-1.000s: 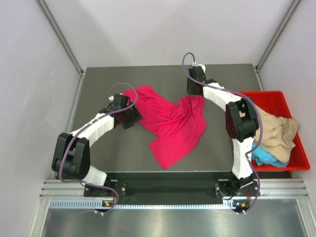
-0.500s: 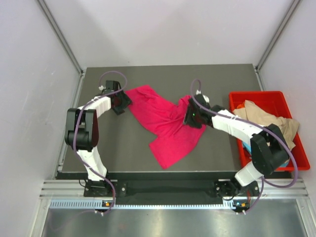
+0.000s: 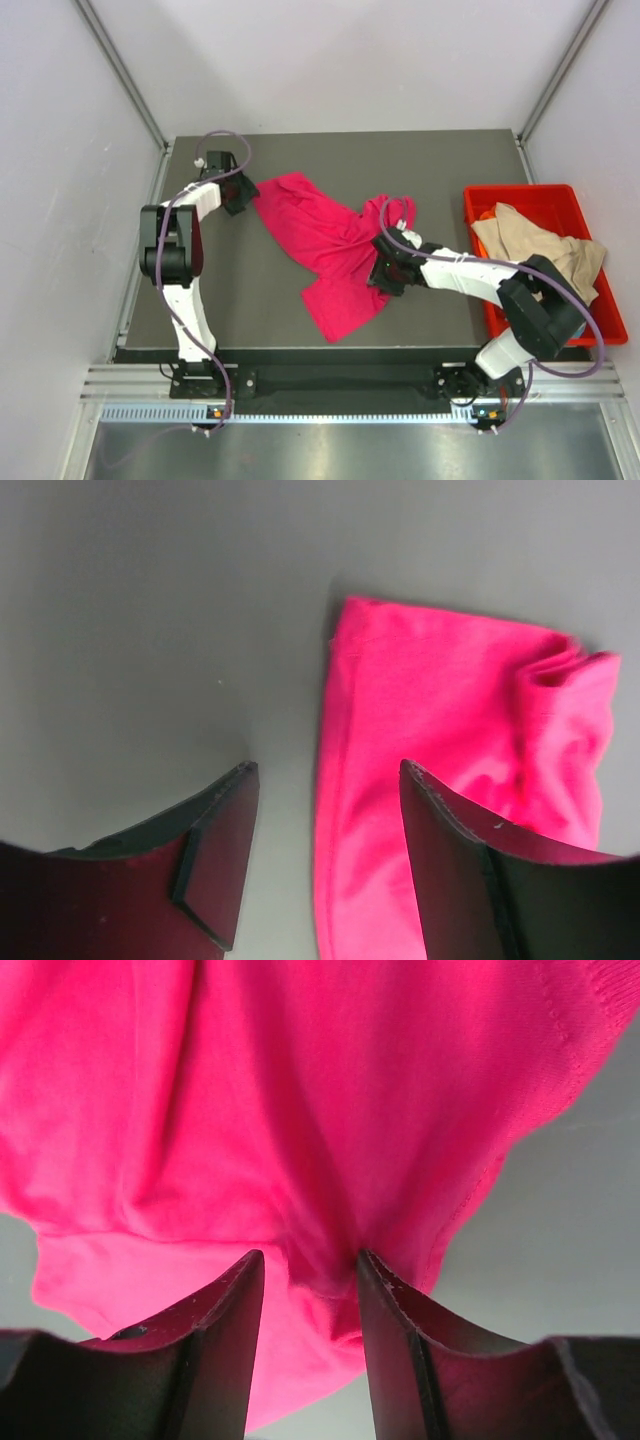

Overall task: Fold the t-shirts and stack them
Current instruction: Flatten the tshirt out

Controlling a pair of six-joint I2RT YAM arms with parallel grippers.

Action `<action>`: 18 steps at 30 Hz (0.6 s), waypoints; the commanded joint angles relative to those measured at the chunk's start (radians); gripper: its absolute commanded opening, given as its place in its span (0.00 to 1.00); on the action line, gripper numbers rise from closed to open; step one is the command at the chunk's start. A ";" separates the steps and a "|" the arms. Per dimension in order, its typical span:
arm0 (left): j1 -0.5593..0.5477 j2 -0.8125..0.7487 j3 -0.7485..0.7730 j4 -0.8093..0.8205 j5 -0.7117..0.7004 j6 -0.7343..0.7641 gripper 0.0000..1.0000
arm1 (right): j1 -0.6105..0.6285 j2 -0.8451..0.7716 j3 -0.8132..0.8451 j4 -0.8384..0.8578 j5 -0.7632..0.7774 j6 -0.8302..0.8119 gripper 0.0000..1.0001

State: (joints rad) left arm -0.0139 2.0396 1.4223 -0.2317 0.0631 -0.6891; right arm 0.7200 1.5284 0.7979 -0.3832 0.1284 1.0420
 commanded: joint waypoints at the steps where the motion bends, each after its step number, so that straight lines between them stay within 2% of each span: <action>1: 0.002 0.042 0.030 0.008 0.020 0.007 0.62 | -0.007 0.019 -0.025 0.023 0.115 0.036 0.43; 5: 0.002 0.044 0.032 -0.049 -0.025 -0.010 0.54 | -0.088 0.074 0.003 0.024 0.168 -0.104 0.44; 9: -0.003 -0.001 -0.003 -0.121 -0.054 -0.046 0.46 | -0.294 0.194 0.121 0.020 0.152 -0.262 0.44; 14: -0.011 -0.175 -0.203 -0.055 -0.068 -0.084 0.46 | -0.430 0.387 0.407 -0.017 0.177 -0.462 0.45; 18: -0.015 -0.294 -0.310 -0.040 -0.019 -0.121 0.47 | -0.449 0.519 0.651 -0.097 0.151 -0.575 0.45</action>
State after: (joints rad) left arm -0.0227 1.8523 1.1633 -0.2768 0.0196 -0.7696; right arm 0.2863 1.9636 1.3365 -0.4145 0.2268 0.6254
